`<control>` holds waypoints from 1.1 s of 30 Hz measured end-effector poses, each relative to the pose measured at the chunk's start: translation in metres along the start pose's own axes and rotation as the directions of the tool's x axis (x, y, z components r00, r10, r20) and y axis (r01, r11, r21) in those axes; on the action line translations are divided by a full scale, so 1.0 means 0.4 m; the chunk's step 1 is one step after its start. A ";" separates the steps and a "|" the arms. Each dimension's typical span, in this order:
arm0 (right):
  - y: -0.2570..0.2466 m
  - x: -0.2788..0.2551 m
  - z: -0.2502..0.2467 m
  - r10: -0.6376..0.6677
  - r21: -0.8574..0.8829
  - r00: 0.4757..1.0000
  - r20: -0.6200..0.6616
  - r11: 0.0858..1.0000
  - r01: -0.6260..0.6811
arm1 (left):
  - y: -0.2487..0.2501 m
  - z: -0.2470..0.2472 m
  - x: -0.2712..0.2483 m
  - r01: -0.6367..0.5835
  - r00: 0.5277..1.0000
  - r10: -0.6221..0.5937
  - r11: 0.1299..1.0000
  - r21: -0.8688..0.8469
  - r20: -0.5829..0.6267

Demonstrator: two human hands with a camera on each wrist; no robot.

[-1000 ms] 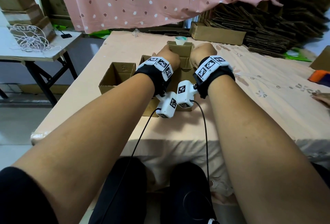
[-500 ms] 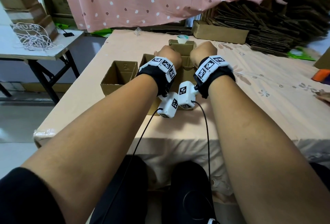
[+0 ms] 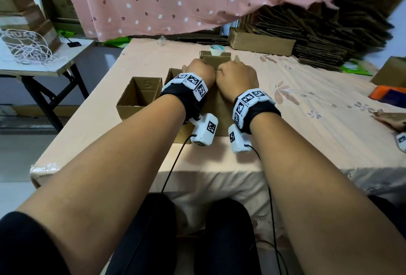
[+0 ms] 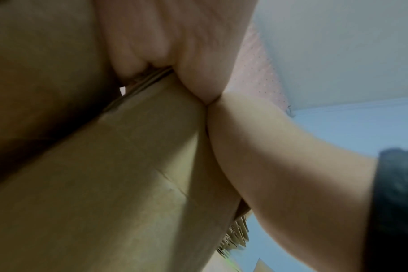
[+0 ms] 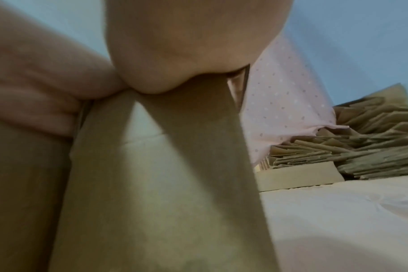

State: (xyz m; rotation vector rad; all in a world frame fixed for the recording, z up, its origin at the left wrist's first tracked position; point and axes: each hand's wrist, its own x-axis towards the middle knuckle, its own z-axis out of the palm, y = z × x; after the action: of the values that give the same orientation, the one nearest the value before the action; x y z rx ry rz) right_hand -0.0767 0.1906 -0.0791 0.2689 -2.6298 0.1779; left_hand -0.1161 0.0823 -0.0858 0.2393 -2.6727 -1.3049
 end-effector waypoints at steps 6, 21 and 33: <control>0.007 -0.040 0.021 0.043 0.024 0.997 -0.068 0.999 -0.042 | -0.021 -0.002 0.001 -0.031 0.999 0.035 0.996 -0.080 0.038; 0.021 -0.093 0.055 -0.169 0.103 0.868 -0.466 0.965 0.243 | -0.040 -0.048 0.005 -0.075 0.993 0.070 0.996 0.045 0.098; 0.020 -0.084 0.039 -0.162 0.097 0.941 -0.296 0.975 0.199 | -0.017 -0.087 -0.060 0.019 0.996 0.022 0.900 -0.435 0.088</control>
State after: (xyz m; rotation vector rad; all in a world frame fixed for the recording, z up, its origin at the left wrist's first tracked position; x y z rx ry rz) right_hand -0.0565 0.2008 -0.1096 0.4884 -2.2950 0.2974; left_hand -0.0849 0.0567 -0.0717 0.1201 -2.3558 -1.9062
